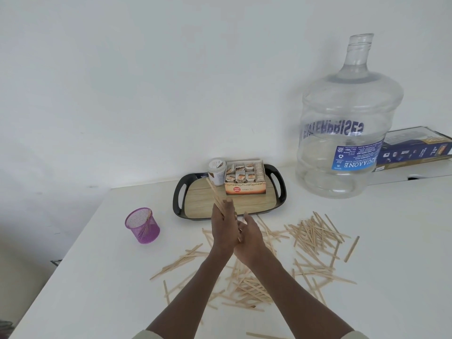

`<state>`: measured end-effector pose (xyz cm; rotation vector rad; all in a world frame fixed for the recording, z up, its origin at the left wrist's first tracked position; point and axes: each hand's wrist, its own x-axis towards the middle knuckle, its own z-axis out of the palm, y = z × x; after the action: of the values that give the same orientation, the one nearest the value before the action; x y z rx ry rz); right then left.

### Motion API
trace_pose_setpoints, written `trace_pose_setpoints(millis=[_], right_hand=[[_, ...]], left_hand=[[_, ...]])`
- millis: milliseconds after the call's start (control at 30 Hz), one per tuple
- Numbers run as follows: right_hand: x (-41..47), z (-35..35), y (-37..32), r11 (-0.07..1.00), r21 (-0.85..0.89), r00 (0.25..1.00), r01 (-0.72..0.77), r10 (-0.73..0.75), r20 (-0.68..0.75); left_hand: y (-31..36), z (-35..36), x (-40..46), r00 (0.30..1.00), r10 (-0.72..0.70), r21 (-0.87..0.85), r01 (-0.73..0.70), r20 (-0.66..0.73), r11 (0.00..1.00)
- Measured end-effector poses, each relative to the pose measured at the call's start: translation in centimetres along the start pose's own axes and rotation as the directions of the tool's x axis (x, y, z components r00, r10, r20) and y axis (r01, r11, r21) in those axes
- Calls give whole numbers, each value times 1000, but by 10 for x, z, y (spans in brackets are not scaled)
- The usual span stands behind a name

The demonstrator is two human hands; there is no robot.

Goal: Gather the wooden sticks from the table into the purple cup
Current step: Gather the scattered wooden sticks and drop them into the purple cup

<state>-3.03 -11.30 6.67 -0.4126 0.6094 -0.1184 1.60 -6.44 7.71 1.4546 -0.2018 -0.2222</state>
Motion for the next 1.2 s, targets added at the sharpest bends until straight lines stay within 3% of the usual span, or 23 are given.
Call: trace_pose_setpoints(millis=[367,600,800,1067,1133,1200], right_hand=[[0,23,0,997,73,991,-36,26,132],[1,23,0,993,116,989,-23,5,149],[5,28,1,996,86,977,16,-33,210],[5,37,0,994,-78,978,78,-61,202],[11,38,0,979,-145,973,142,-112,201],[12,41,-6,908,-322,958,267,-214,190]], left_hand=[[27,3,-4,990,-63,-116,49,-127,992],[37,4,-8,998,6,-77,-11,-65,997],[36,4,-11,996,-62,-115,55,-57,992],[36,-2,-8,991,-134,-124,129,-31,984],[35,-8,-6,989,-137,-109,131,-51,985],[33,-18,-4,991,-121,-49,118,-58,992]])
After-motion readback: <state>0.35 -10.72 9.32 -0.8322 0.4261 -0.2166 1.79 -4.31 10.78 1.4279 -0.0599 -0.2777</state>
